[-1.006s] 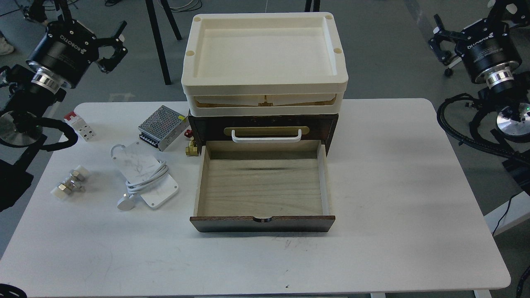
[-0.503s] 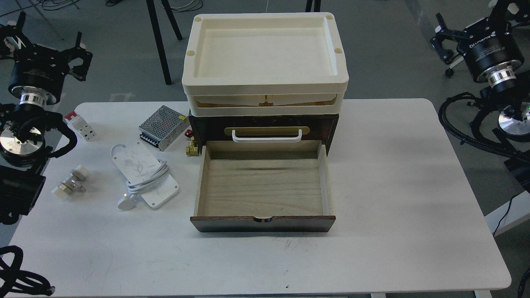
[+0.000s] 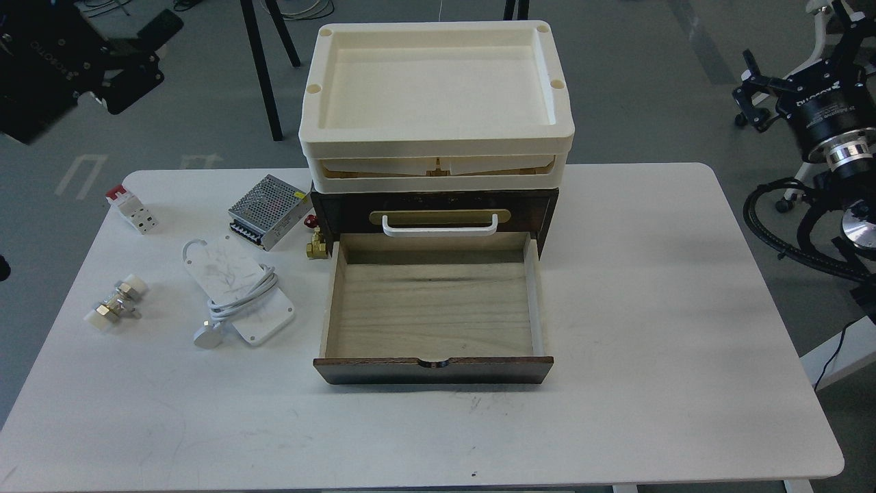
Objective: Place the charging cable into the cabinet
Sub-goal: 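Grasp the coiled white charging cable with the left gripper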
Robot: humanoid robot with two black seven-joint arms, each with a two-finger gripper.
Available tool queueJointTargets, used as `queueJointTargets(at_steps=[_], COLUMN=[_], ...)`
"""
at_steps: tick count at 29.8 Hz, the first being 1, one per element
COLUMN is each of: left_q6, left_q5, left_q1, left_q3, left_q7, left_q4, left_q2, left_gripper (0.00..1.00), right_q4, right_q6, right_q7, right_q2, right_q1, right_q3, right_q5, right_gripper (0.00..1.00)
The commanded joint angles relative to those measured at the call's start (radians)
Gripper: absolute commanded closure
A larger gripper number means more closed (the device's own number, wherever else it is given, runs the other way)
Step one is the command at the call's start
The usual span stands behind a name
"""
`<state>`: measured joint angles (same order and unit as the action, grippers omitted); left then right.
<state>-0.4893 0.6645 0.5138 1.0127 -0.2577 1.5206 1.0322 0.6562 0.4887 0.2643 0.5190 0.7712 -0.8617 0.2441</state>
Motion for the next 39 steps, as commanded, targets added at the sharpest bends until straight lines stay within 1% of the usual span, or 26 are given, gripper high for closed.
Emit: queueJointTargets(at_steps=[1, 4, 7, 8, 10, 12, 15, 17, 20, 24, 25, 26, 27, 33, 37, 39], left_q6=[0.001, 0.001, 0.001, 0.001, 0.001, 0.035, 0.037, 0.038, 0.040, 0.040, 0.041, 0.043, 0.043, 0.052, 0.110, 0.117], left_q5=[0.392, 0.603, 0.882, 1.005, 1.208, 1.315, 1.340, 1.354, 1.412, 1.432, 1.432, 1.434, 1.436, 1.465, 1.498, 1.498], left_q1=[-0.008, -0.011, -0.009, -0.009, 0.000, 0.003, -0.001, -0.001, 0.018, 0.048, 0.049, 0.054, 0.060, 0.066, 0.066, 0.065], left_q3=[-0.051, -0.173, -0.284, -0.319, -0.388, -0.431, -0.444, -0.447, -0.448, -0.450, -0.450, -0.450, -0.450, -0.451, -0.451, -0.451], left_q7=[-0.002, -0.003, -0.011, -0.029, -0.089, -0.129, -0.129, -0.126, -0.127, -0.129, -0.129, -0.129, -0.127, -0.129, -0.130, -0.129], left_q4=[0.079, 0.122, 0.122, 0.115, 0.093, 0.061, 0.035, -0.012, -0.129, -0.272, -0.298, -0.321, -0.339, -0.439, -0.502, -0.511], left_q2=[0.032, 0.083, 0.091, 0.089, 0.088, 0.083, 0.071, 0.028, -0.078, -0.182, -0.202, -0.221, -0.236, -0.311, -0.354, -0.363], left_gripper=[0.03, 0.03, 0.03, 0.03, 0.03, 0.03, 0.03, 0.03, 0.03, 0.03, 0.04, 0.08, 0.13, 0.13, 0.13, 0.13], right_q4=[0.002, 0.002, 0.000, 0.000, 0.000, -0.001, -0.001, -0.003, -0.007, -0.010, -0.010, -0.010, -0.010, -0.012, -0.012, -0.012], right_q6=[0.000, 0.000, 0.000, 0.000, 0.000, 0.000, 0.000, 0.000, 0.000, 0.000, 0.000, 0.000, 0.000, 0.000, 0.000, 0.000], right_q7=[0.000, 0.000, 0.000, 0.000, 0.000, 0.000, 0.000, 0.000, 0.000, 0.000, 0.000, 0.000, 0.000, 0.000, 0.000, 0.000], right_q2=[0.003, 0.016, 0.018, 0.016, 0.016, 0.016, 0.016, 0.016, 0.013, 0.013, 0.015, 0.015, 0.016, 0.018, 0.018, 0.018], right_q1=[-0.021, -0.024, -0.029, -0.032, -0.033, -0.033, -0.033, -0.033, -0.036, -0.043, -0.043, -0.046, -0.047, -0.049, -0.053, -0.055], right_q3=[-0.025, -0.028, -0.031, -0.031, -0.030, -0.030, -0.030, -0.030, -0.030, -0.030, -0.030, -0.030, -0.031, -0.031, -0.031, -0.031], right_q5=[0.000, 0.000, 0.000, 0.000, 0.000, 0.000, 0.000, 0.000, 0.000, 0.000, 0.000, 0.000, 0.000, 0.000, 0.001, 0.000], right_gripper=[0.00, 0.00, 0.00, 0.00, 0.00, 0.00, 0.00, 0.00, 0.00, 0.00, 0.00, 0.00, 0.00, 0.00, 0.00, 0.00])
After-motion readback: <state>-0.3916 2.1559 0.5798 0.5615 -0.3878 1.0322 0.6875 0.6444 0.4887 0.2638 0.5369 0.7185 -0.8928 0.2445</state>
